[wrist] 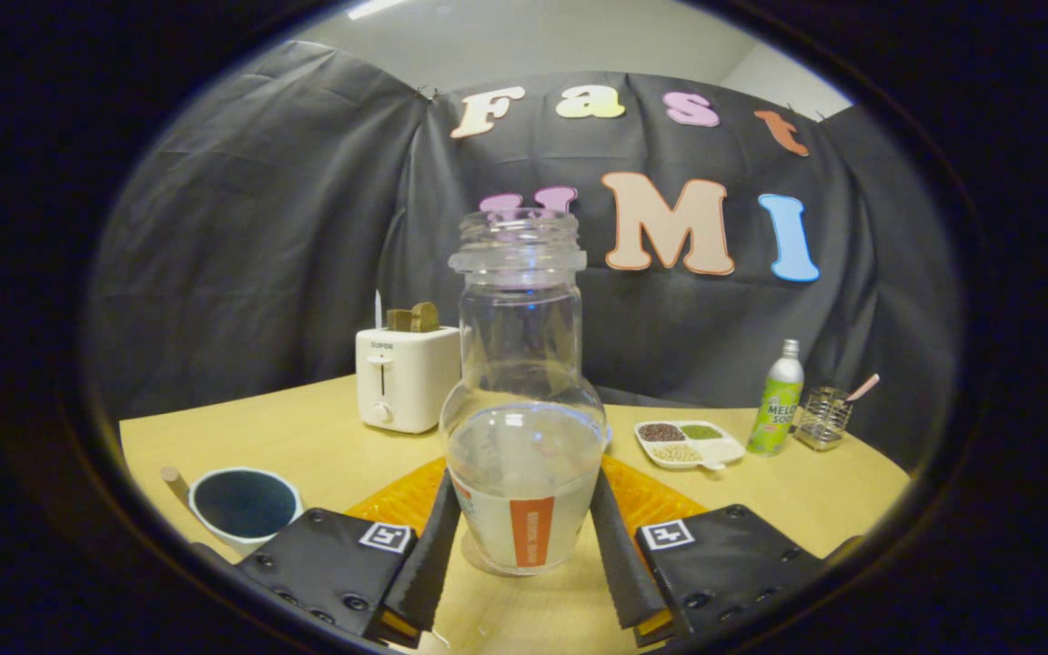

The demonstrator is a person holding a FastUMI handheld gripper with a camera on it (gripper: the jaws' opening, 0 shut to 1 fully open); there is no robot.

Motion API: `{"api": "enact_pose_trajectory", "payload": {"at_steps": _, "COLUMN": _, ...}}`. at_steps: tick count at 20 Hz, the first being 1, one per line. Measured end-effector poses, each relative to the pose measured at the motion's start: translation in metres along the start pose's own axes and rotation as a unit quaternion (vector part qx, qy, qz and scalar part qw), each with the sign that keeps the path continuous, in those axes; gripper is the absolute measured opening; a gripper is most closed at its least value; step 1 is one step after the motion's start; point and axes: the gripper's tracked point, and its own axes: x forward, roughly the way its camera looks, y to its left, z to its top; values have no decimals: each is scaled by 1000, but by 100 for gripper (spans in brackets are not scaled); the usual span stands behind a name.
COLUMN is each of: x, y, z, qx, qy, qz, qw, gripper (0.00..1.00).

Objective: Take the bottle from table, then pour the juice into the cup, finally place the bottle on the coaster

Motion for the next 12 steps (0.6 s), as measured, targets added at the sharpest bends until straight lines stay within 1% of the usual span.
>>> {"api": "enact_pose_trajectory", "payload": {"at_steps": 2, "x": 8, "y": 0, "z": -6, "qx": 10, "qy": 5, "qz": 4, "qw": 1000, "gripper": 76}}
{"api": "enact_pose_trajectory", "payload": {"at_steps": 5, "x": 19, "y": -1, "z": -16, "qx": 51, "qy": 22, "qz": 12, "qw": 998, "gripper": 77}}
{"api": "enact_pose_trajectory", "payload": {"at_steps": 8, "x": 28, "y": -5, "z": -24, "qx": 90, "qy": 30, "qz": 9, "qw": 996, "gripper": 77}}
{"api": "enact_pose_trajectory", "payload": {"at_steps": 10, "x": 32, "y": -3, "z": -22, "qx": 94, "qy": 24, "qz": 5, "qw": 995, "gripper": 77}}
{"api": "enact_pose_trajectory", "payload": {"at_steps": 12, "x": 35, "y": -3, "z": -26, "qx": 82, "qy": 25, "qz": -1, "qw": 996, "gripper": 77}}
